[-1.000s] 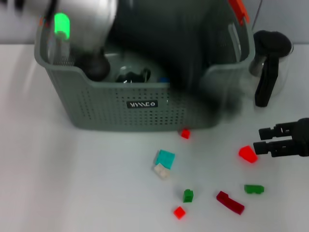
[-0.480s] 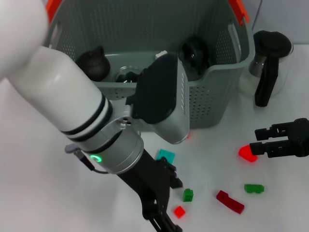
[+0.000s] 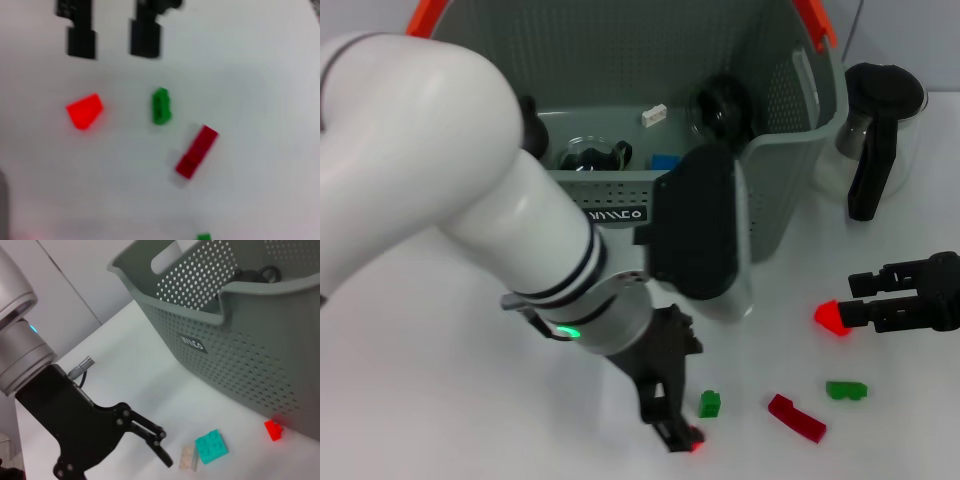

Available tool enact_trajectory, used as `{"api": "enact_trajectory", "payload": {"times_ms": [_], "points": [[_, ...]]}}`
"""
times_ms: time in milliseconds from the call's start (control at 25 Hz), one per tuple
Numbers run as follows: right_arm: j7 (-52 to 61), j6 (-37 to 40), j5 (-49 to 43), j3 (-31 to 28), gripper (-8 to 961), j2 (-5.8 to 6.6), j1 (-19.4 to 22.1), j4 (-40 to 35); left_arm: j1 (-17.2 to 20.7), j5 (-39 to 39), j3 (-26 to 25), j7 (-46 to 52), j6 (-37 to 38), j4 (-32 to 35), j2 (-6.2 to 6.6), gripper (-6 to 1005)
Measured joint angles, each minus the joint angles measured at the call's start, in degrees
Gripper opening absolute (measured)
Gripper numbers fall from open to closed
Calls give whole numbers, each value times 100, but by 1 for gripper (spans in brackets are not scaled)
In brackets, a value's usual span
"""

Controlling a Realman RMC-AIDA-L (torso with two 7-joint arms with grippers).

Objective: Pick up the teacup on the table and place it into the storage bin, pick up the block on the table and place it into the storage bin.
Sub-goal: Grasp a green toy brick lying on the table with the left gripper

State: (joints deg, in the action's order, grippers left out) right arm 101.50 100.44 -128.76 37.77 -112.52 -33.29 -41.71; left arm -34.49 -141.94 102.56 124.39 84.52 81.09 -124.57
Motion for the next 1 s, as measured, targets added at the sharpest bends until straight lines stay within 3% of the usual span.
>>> {"api": "enact_trajectory", "payload": {"times_ms": [320, 560, 1000], "points": [[-24, -38, 0, -40, 683, 7, 63, 26, -298, -216, 674, 1159, -616, -221, -13, 913], [-25, -125, 0, -39, 684, 21, 68, 75, -422, -444, 1186, 1458, -929, -443, -15, 904], [-25, -165, 0, -42, 685, 28, 24, 86, -515, -436, 1579, 1661, -1233, -657, -23, 826]]}}
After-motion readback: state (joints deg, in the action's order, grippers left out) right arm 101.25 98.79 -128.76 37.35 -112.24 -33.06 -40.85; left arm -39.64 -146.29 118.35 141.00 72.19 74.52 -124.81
